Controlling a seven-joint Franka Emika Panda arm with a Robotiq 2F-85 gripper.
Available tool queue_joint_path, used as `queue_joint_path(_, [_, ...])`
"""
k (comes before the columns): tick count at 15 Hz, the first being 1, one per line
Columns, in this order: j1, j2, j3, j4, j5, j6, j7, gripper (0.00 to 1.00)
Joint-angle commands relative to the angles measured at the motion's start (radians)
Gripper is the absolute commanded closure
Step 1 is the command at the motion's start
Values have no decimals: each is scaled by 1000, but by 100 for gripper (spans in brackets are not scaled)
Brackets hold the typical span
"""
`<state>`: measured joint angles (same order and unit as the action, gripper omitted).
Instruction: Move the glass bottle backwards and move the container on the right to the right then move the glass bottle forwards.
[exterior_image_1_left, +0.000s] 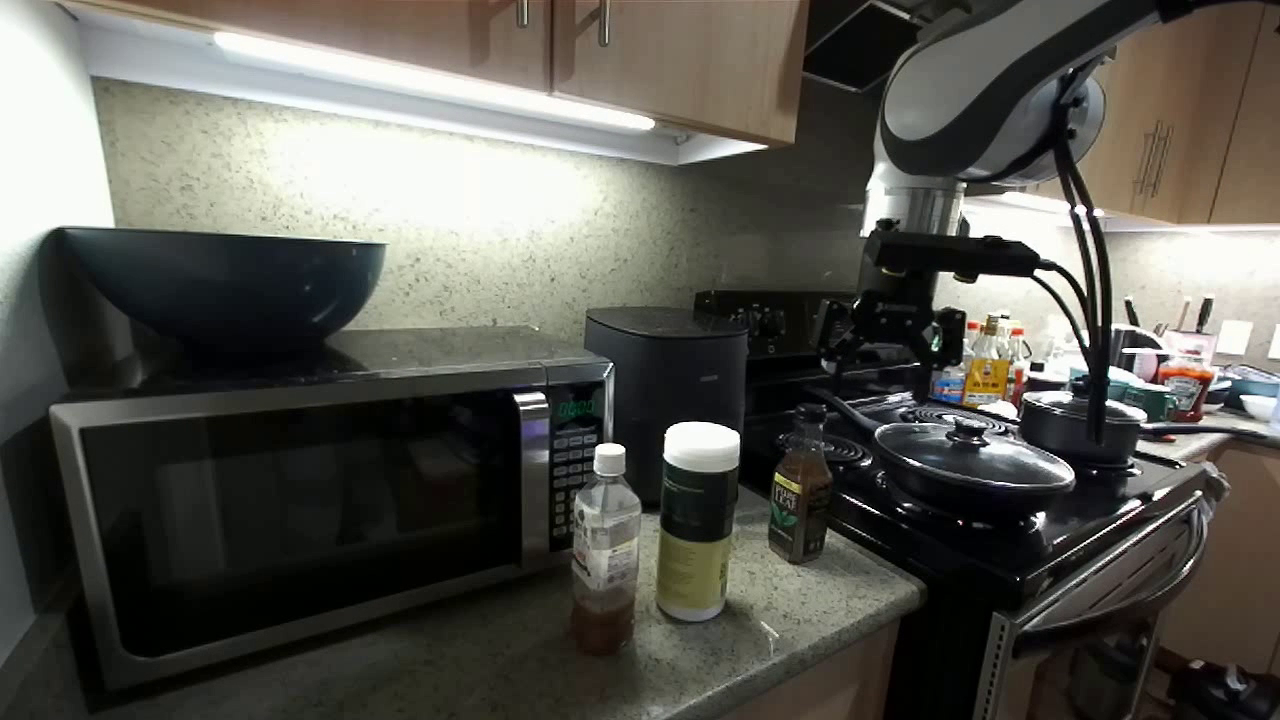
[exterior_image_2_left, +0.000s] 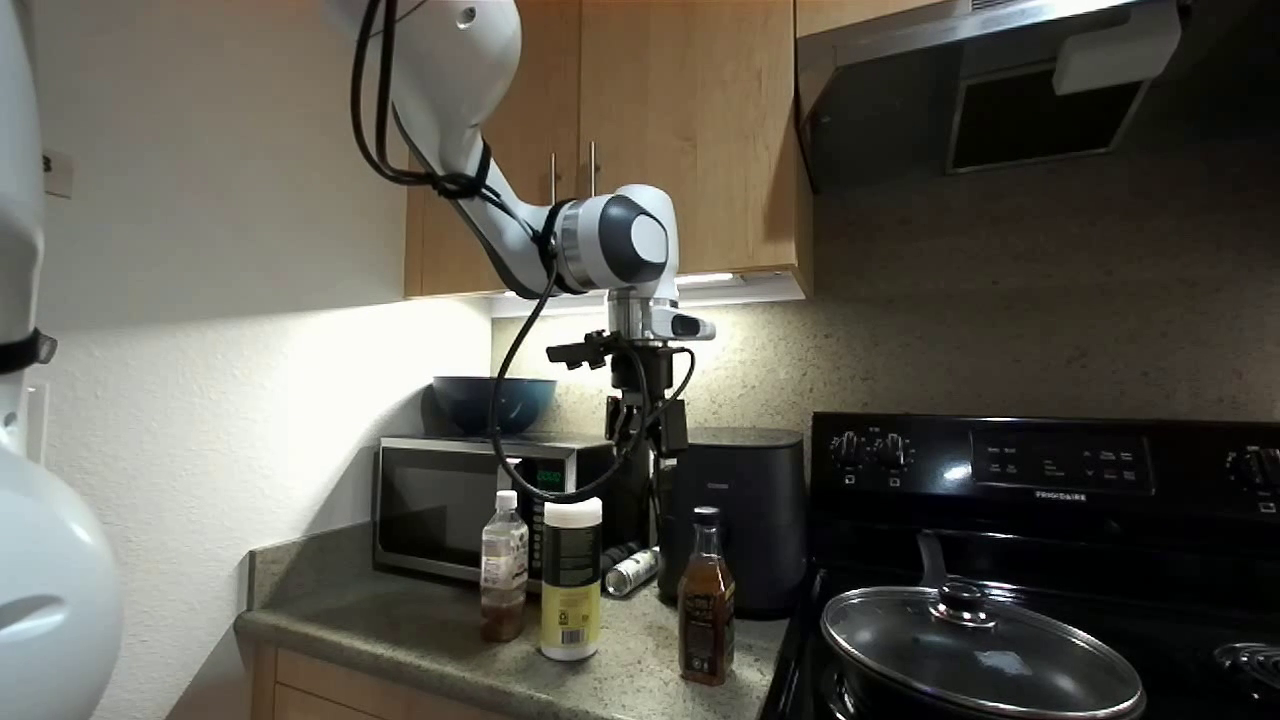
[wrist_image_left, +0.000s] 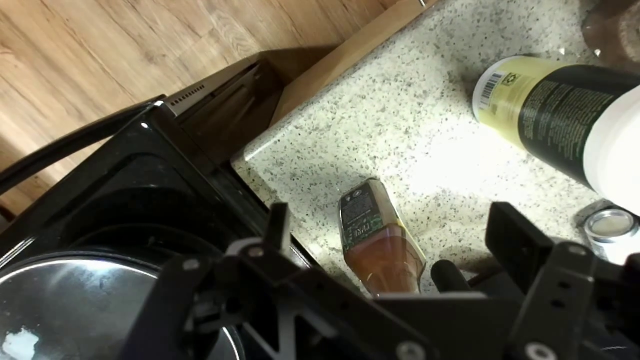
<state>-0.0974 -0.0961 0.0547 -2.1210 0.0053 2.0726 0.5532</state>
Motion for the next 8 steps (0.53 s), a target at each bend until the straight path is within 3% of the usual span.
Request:
queue_joint_path(1, [19,57,-32,42,-28,-19,-92,0])
queue_joint_path(5, [15,174,-70,118,-93,-29,-204,0])
queue_joint_path(7, [18,224,-89,155,-75,-12,-219,0])
queue_joint_path(8, [27,171,-90,101,-70,-5,-184,0])
